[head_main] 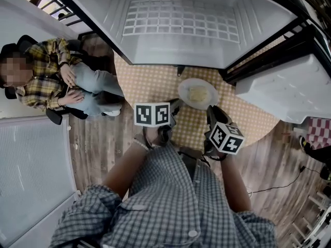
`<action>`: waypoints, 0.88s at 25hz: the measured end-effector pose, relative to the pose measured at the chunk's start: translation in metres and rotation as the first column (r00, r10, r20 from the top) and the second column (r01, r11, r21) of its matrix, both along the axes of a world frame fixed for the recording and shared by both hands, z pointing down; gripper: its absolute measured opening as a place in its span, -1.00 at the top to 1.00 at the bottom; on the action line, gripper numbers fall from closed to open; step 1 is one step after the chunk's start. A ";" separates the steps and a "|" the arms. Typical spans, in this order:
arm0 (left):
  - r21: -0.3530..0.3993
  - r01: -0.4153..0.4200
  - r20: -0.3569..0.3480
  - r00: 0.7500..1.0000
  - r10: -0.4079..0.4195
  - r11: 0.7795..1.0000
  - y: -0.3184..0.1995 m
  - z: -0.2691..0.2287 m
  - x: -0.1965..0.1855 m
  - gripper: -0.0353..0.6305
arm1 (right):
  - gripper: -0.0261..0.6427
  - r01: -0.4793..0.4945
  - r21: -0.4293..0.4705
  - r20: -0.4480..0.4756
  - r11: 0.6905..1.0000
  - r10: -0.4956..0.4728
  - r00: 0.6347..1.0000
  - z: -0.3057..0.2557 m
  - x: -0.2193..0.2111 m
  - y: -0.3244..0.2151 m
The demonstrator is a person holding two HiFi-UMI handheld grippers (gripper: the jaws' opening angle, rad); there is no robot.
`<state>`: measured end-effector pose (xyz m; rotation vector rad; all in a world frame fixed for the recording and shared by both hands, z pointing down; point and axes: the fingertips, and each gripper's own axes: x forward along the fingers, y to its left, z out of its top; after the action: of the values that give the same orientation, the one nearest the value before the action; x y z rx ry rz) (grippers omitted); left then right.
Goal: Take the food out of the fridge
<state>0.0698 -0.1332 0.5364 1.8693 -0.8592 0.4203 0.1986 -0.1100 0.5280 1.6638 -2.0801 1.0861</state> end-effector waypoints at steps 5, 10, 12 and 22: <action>0.155 -0.005 -0.007 1.000 0.006 0.988 -0.013 -0.035 -0.010 0.88 | 0.84 0.072 0.127 -0.065 0.989 -0.064 0.996 -0.037 -0.012 -0.014; 0.349 -0.048 0.097 0.995 0.015 0.936 -0.022 -0.080 -0.020 0.88 | 0.88 0.179 0.228 -0.173 0.957 -0.141 0.975 -0.080 -0.031 -0.023; 0.441 -0.093 0.166 0.986 0.021 0.893 -0.024 -0.101 -0.021 0.88 | 0.89 0.208 0.270 -0.205 0.940 -0.155 0.966 -0.099 -0.038 -0.026; 0.677 -0.192 0.234 0.971 0.039 0.710 -0.024 -0.179 -0.007 0.88 | 0.89 0.185 0.370 -0.150 0.910 -0.137 0.979 -0.149 -0.046 -0.038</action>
<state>0.0628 -0.1577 0.3575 2.6325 -1.1496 0.3974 0.1522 -0.1477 0.3786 1.6296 -2.4110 0.5340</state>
